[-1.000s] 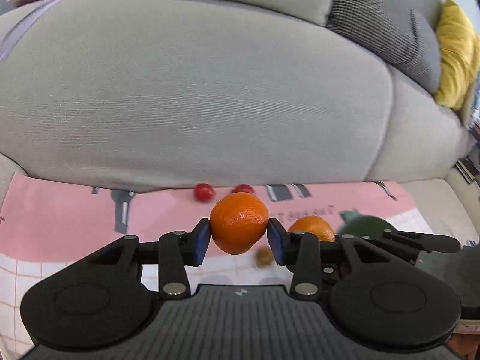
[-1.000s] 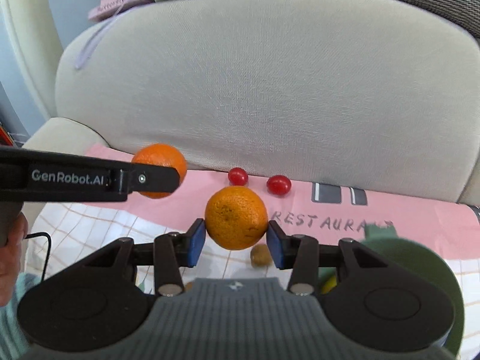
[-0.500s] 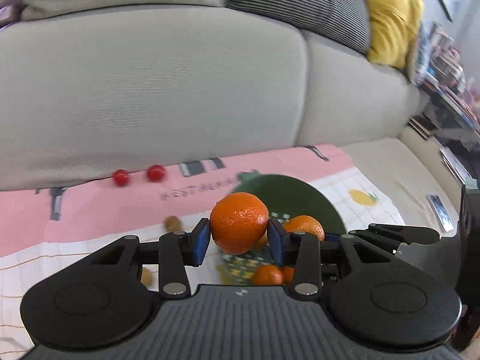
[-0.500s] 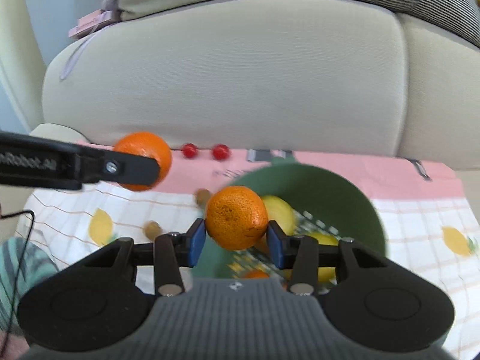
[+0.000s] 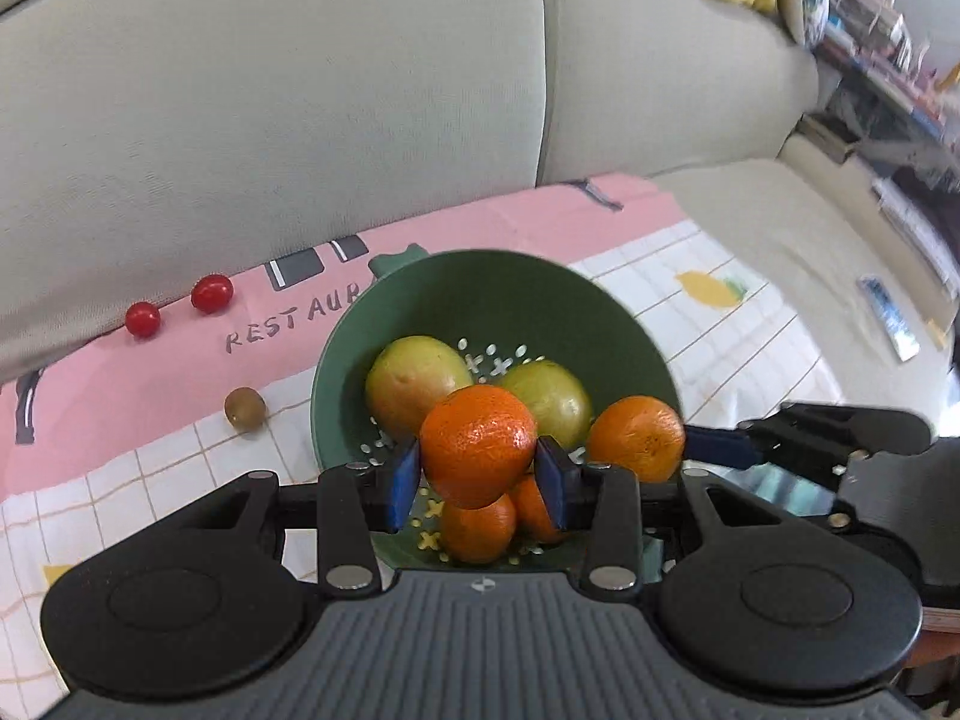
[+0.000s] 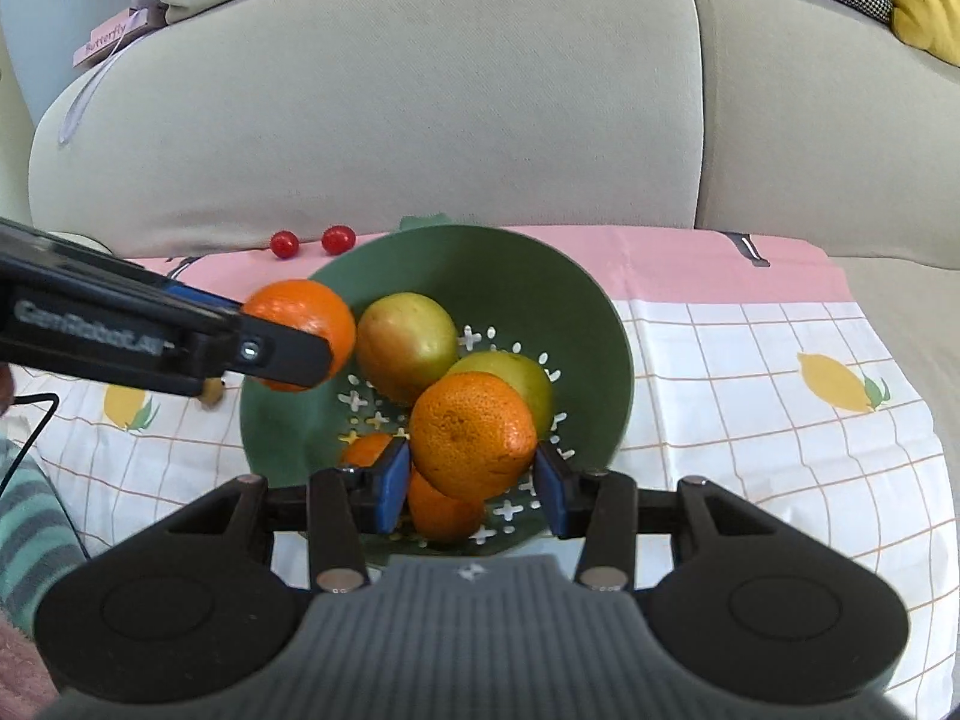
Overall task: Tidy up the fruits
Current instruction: 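Carry both held tangerines over the green colander, then open both tools to drop the tangerines into the colander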
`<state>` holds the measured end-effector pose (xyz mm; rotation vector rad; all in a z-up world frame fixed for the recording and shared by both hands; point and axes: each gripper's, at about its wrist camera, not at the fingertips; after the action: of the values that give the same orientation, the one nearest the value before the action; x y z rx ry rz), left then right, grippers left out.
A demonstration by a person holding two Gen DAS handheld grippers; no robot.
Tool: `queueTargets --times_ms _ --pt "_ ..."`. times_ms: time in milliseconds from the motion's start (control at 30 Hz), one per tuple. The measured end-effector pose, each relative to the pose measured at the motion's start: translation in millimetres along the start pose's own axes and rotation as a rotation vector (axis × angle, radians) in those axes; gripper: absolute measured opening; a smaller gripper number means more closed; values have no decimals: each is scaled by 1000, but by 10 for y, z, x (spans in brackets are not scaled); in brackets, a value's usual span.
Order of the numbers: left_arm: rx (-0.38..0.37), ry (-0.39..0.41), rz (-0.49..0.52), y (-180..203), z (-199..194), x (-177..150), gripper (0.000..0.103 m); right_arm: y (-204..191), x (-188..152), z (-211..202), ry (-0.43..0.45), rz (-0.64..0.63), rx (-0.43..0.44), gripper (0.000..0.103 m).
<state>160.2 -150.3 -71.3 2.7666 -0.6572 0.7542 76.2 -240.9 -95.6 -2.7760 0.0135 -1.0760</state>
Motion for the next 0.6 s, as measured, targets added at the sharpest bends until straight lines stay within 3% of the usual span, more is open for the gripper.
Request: queueTargets --times_ms 300,600 --pt "62 -87 115 124 296 18 46 -24 -5 201 -42 -108 -52 42" --pt "87 -158 161 175 522 6 46 -72 -10 335 -84 -212 -80 42"
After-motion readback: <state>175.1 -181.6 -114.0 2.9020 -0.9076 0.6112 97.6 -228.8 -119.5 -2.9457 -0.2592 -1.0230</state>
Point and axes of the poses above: each gripper's, at about its wrist camera, not at the fingertips, and z roughly the way its jaws point, y to its right, x to its top, and after that the axes turned 6 degrees about x, right-handed
